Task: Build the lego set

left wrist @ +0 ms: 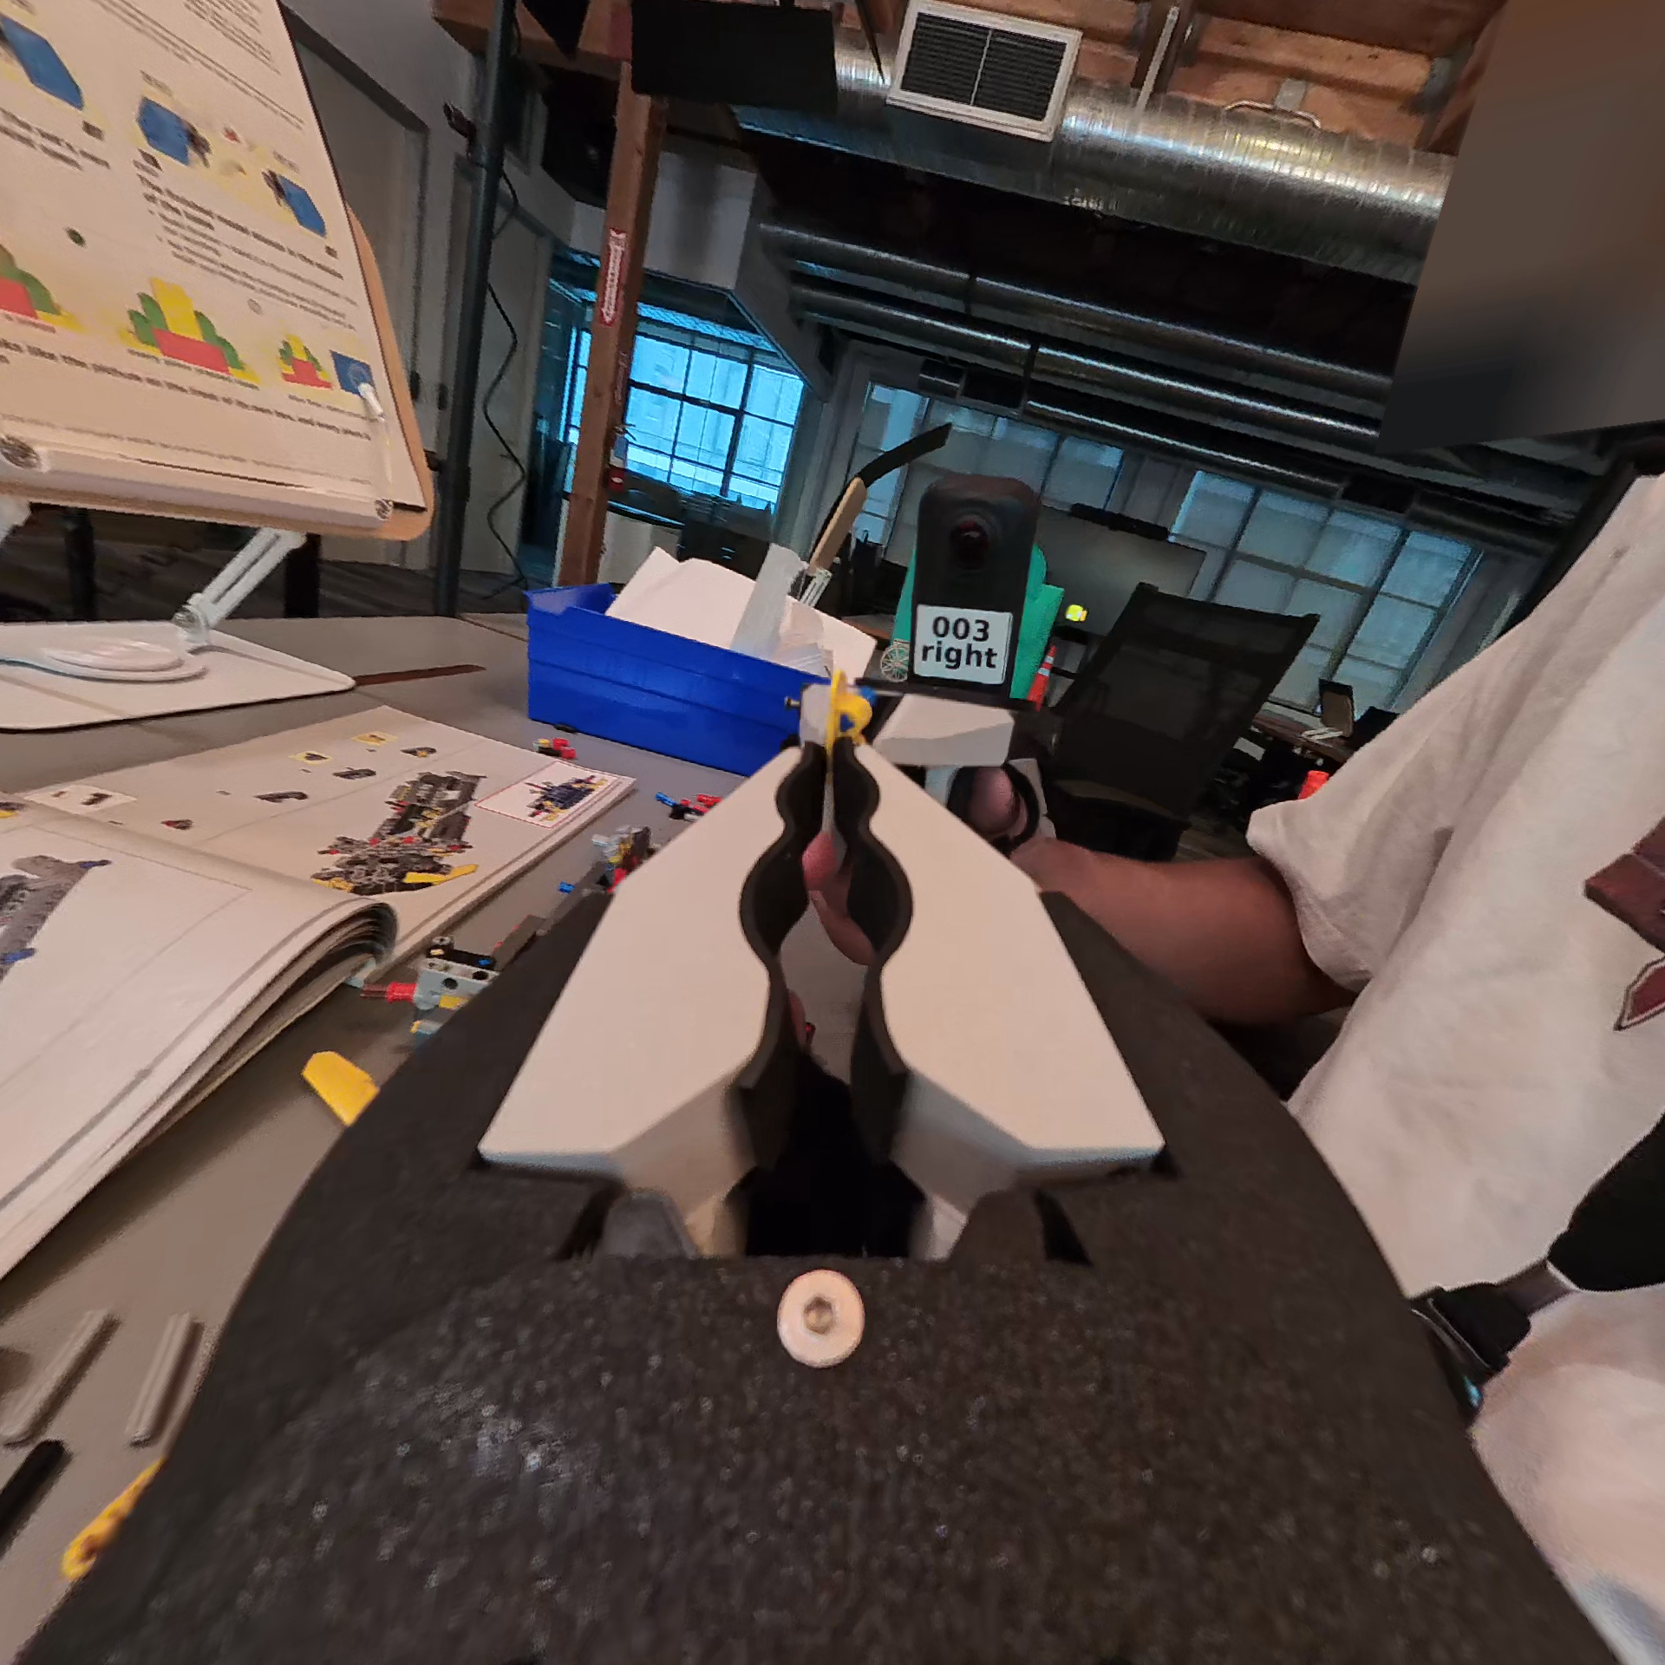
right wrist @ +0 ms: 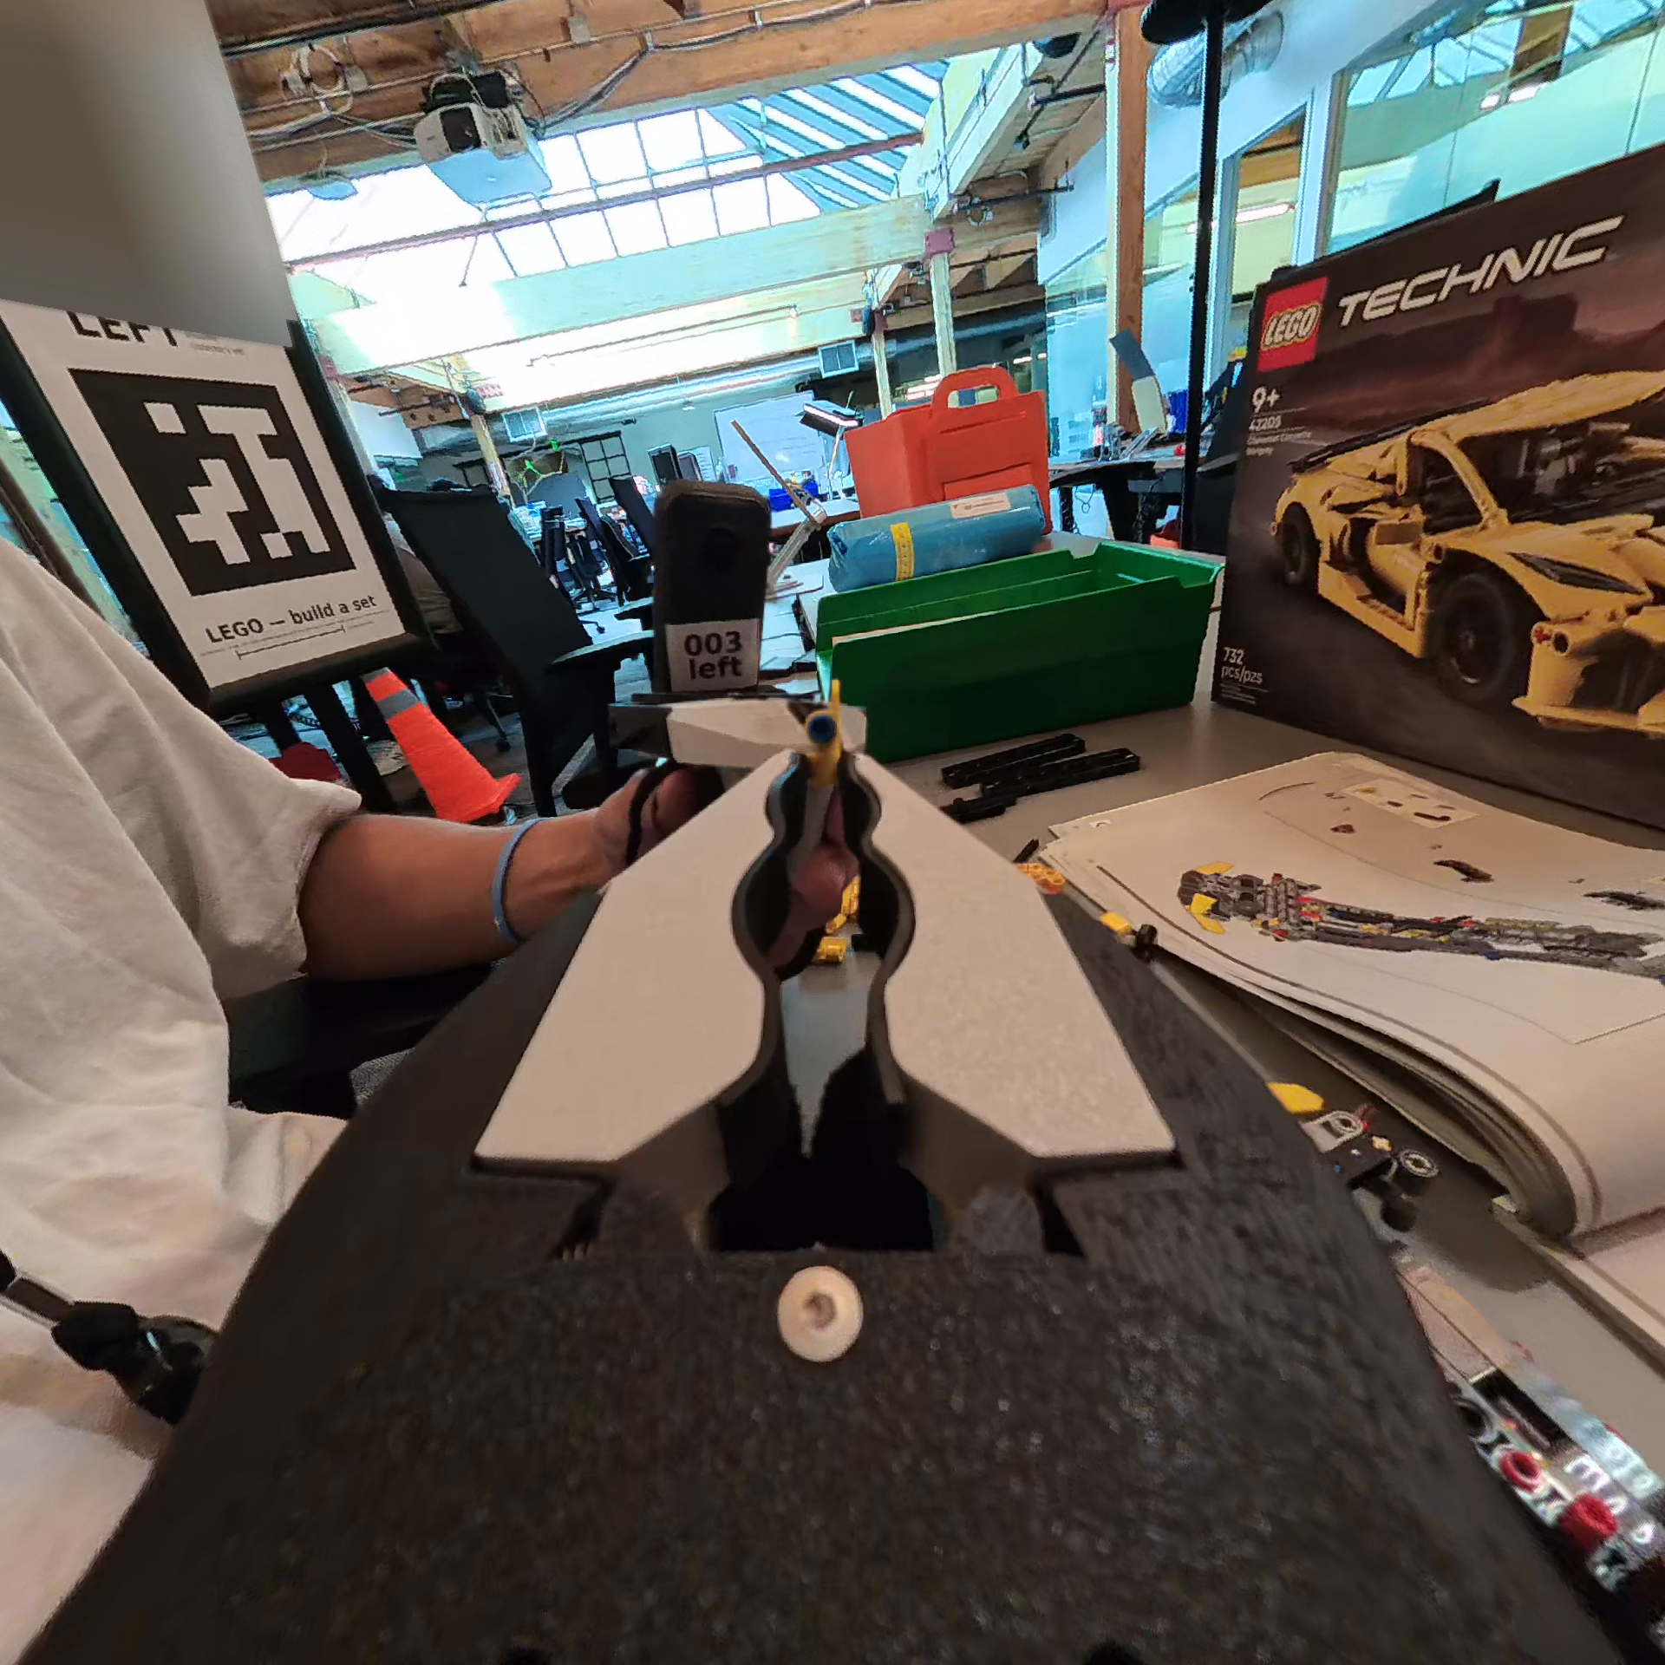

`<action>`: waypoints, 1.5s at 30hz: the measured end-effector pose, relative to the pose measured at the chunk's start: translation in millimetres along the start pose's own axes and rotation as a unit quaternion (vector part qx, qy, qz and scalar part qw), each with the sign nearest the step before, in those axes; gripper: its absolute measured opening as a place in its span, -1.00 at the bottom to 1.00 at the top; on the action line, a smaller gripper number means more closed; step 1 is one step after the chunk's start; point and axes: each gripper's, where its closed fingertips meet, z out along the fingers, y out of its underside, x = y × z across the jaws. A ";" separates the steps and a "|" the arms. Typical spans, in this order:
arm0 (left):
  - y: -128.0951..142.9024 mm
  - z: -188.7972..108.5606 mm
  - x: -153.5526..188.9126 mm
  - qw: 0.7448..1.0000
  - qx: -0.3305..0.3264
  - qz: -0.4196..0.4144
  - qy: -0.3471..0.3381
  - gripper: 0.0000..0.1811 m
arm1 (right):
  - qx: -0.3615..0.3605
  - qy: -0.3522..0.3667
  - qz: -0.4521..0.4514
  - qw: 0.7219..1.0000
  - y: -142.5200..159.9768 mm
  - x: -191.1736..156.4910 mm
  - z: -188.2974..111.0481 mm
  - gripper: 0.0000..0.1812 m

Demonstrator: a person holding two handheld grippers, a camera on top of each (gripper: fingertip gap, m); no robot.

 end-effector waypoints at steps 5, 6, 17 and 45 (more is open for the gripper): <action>8.1 -0.6 -10.9 0.995 -0.035 0.078 -0.058 -1.00 | -0.033 0.021 0.017 0.999 13.0 10.6 1.6 -0.93; 10.8 -0.3 -12.5 0.991 -0.048 0.105 -0.072 -1.00 | -0.039 0.022 0.023 0.999 15.0 11.8 1.6 -0.93; 19.1 2.2 -12.2 0.965 -0.081 0.221 -0.112 -1.00 | -0.064 0.017 -0.004 0.998 23.8 12.6 -1.9 -0.93; 54.0 -5.3 -41.2 0.697 -0.254 0.628 -0.235 -1.00 | -0.145 0.199 0.033 0.969 42.1 86.4 -58.8 -0.56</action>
